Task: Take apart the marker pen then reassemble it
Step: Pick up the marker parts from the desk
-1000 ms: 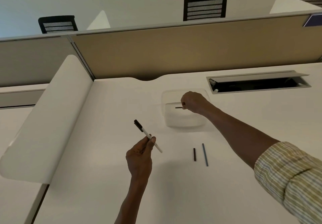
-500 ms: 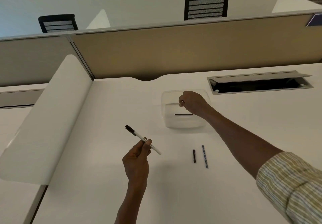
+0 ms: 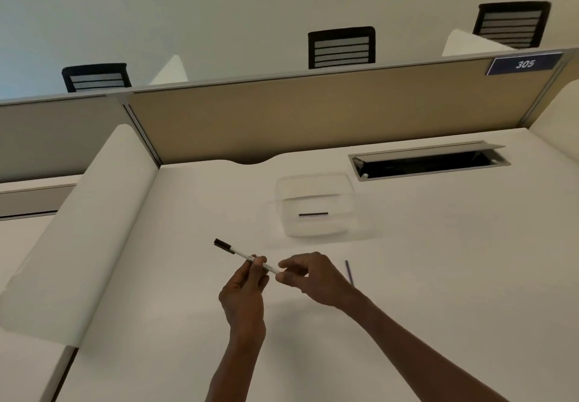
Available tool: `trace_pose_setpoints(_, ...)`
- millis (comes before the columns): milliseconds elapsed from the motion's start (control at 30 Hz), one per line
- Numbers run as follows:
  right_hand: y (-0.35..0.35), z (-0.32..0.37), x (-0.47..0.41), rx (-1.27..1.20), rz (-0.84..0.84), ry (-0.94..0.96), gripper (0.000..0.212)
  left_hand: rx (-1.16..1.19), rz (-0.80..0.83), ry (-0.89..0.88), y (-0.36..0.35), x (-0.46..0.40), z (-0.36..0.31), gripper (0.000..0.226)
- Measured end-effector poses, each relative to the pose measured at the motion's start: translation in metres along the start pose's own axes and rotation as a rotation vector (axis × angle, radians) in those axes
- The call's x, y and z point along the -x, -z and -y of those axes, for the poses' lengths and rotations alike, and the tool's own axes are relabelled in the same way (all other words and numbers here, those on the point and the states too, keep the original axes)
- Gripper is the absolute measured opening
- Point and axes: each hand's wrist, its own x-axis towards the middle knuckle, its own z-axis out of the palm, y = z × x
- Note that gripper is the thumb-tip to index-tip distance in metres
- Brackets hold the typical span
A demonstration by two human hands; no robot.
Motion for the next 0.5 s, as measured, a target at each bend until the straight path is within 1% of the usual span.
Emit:
trace_pose_setpoints(133, -0.008, -0.004, 0.013, -0.099, -0.096, 0.002, 0.016, 0.036, 0.014, 0.046, 0.002, 0.01, 0.002, 0.008)
trace_pose_setpoints(200, -0.006, -0.004, 0.017, -0.109, -0.138, -0.005, 0.011, 0.007, 0.027, 0.064, 0.004, 0.013, 0.003, 0.01)
trace_pose_setpoints(267, -0.004, -0.003, 0.021, -0.094, -0.173, -0.011, 0.008, -0.063, 0.053, 0.098, 0.009, 0.015, 0.003, 0.011)
trace_pose_setpoints(333, 0.0, -0.005, 0.025, -0.036, -0.211, 0.007, 0.005, -0.242, 0.089, 0.078, 0.014, 0.017, 0.005, 0.012)
trace_pose_setpoints(367, 0.002, -0.005, 0.027, 0.013, -0.225, 0.02, 0.004, -0.369, 0.103, 0.011, 0.017, 0.018, 0.006, 0.01)
trace_pose_setpoints(433, 0.005, -0.005, 0.031, 0.083, -0.233, 0.037, 0.006, -0.584, 0.14, -0.215, 0.021, 0.022, 0.007, 0.008)
trace_pose_setpoints(500, 0.008, -0.005, 0.033, 0.113, -0.222, 0.053, 0.008, -0.713, 0.212, -0.449, 0.022, 0.025, 0.008, 0.016)
